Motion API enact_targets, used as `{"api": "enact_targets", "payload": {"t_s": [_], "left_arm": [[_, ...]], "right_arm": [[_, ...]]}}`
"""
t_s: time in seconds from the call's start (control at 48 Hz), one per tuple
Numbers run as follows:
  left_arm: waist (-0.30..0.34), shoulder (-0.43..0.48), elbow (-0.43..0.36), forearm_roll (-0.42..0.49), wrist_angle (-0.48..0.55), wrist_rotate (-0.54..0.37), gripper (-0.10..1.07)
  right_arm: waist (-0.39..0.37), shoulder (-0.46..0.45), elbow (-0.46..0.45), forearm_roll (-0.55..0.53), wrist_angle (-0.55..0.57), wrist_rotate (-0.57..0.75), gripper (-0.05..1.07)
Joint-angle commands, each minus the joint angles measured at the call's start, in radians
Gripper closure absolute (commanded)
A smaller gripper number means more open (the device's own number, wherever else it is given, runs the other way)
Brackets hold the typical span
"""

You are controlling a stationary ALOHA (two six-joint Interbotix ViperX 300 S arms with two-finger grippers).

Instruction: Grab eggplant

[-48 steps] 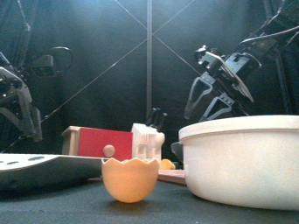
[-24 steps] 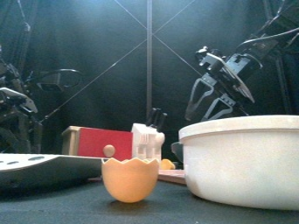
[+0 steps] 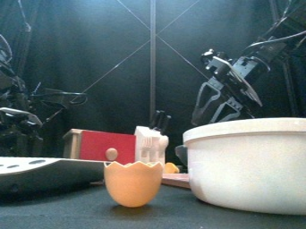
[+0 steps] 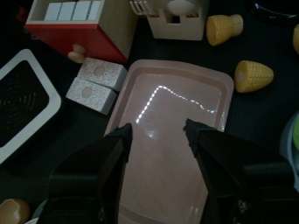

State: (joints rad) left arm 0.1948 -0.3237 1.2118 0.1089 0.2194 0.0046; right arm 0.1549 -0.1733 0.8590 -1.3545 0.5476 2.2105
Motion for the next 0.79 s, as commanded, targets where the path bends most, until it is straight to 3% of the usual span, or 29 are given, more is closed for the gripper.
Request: {"api": "enact_targets", "payload": {"t_s": [0.0,0.229,0.438,0.771], "left_arm": [[0.005,0.003,-0.021,0.003,-0.003,-0.003,0.2],[0.006,-0.011,-0.028,0.002,0.02,-0.003,0.39],[0.005,-0.054,-0.061,0.0,0.094,-0.006,0.4],[-0.005,-0.147,-0.075,-0.012,0.107,-0.009,0.4]], "right_arm": [[-0.002,-0.012,-0.006,-0.002,0.005,0.0,0.16],[-0.002,-0.012,-0.003,-0.002,0.005,0.0,0.16],[-0.002,-0.012,-0.003,0.0,0.005,0.0,0.16],[-0.002,-0.012,-0.002,0.0,0.005,0.0,0.16]]}}
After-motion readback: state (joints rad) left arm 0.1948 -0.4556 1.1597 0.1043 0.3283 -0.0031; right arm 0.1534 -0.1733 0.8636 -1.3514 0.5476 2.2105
